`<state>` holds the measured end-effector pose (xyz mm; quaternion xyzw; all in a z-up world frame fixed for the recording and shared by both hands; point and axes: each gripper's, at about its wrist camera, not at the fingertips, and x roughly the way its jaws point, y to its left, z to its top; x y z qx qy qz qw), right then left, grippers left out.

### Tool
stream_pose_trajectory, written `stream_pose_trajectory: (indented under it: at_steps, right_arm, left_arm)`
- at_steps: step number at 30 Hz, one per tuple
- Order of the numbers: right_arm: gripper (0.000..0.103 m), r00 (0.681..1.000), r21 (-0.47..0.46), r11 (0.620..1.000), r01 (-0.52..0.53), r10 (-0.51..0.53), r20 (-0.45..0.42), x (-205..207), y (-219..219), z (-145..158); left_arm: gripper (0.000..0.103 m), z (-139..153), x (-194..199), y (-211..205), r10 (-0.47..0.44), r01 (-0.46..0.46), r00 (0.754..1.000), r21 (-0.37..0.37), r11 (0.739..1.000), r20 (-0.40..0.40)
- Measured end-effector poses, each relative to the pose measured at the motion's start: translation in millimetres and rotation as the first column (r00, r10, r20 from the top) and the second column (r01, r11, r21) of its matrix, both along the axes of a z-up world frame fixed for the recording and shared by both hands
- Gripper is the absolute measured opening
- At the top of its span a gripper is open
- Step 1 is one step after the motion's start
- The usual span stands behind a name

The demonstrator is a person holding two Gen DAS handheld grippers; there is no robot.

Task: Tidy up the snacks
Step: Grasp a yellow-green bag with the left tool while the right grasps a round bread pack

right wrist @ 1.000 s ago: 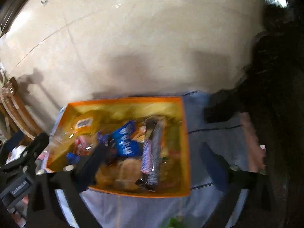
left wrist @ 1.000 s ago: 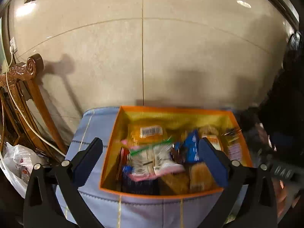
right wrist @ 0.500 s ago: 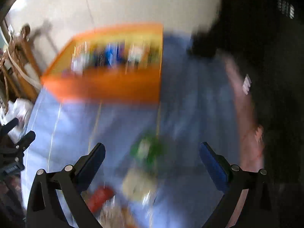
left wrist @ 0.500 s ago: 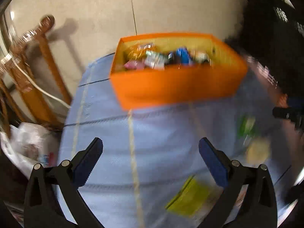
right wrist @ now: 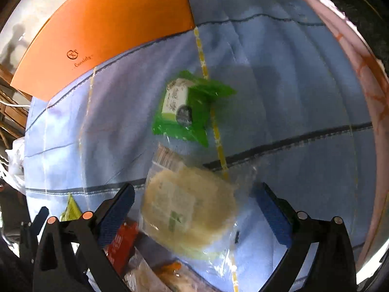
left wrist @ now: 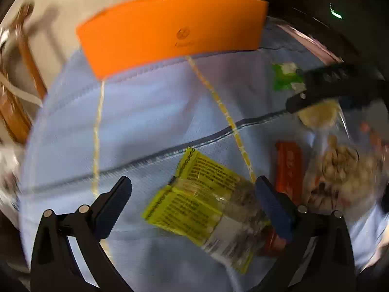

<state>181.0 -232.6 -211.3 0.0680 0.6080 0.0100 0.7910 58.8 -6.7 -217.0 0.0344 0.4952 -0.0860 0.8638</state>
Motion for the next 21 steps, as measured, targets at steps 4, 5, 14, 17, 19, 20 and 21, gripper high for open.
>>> stream_pose_trajectory:
  at_steps: [4,5,14,17,19,20,21]
  right_arm:
    - [0.091,0.999,-0.020,0.999,-0.036,0.036,-0.003,10.2,7.5,-0.8]
    - [0.084,1.000,-0.041,0.999,-0.025,0.025,0.008,10.1,5.0,0.7]
    - [0.063,1.000,0.047,0.999,0.000,0.001,-0.024,-8.1,-7.0,17.9]
    - [0.063,1.000,0.047,0.999,-0.001,0.001,-0.001,-11.1,-8.7,31.1]
    - [0.063,1.000,0.090,0.996,-0.003,0.001,0.020,-11.0,-10.7,42.8]
    - [0.063,0.999,0.086,0.996,-0.014,0.010,0.049,-9.7,-10.0,52.7]
    - [0.063,0.997,0.069,0.997,-0.021,0.016,0.073,-8.8,-8.9,60.4]
  left_arm:
    - [0.095,-8.0,-3.1,-7.8,-0.030,0.030,0.999,-0.007,1.000,-0.027]
    - [0.087,-7.9,-6.7,-11.5,-0.058,0.059,0.998,0.022,0.998,-0.038]
    - [0.057,18.7,-26.5,13.0,-0.028,0.020,0.994,-0.075,0.997,-0.106]
    - [0.057,30.5,-32.8,13.5,-0.030,0.024,0.995,-0.072,0.997,-0.094]
    - [0.056,38.2,-29.2,15.1,-0.024,0.017,0.996,-0.093,0.996,-0.080]
    - [0.053,41.7,-24.7,16.1,-0.017,0.011,0.997,-0.090,0.996,-0.071]
    - [0.053,44.6,-23.8,16.6,-0.013,0.007,0.998,-0.085,0.996,-0.068]
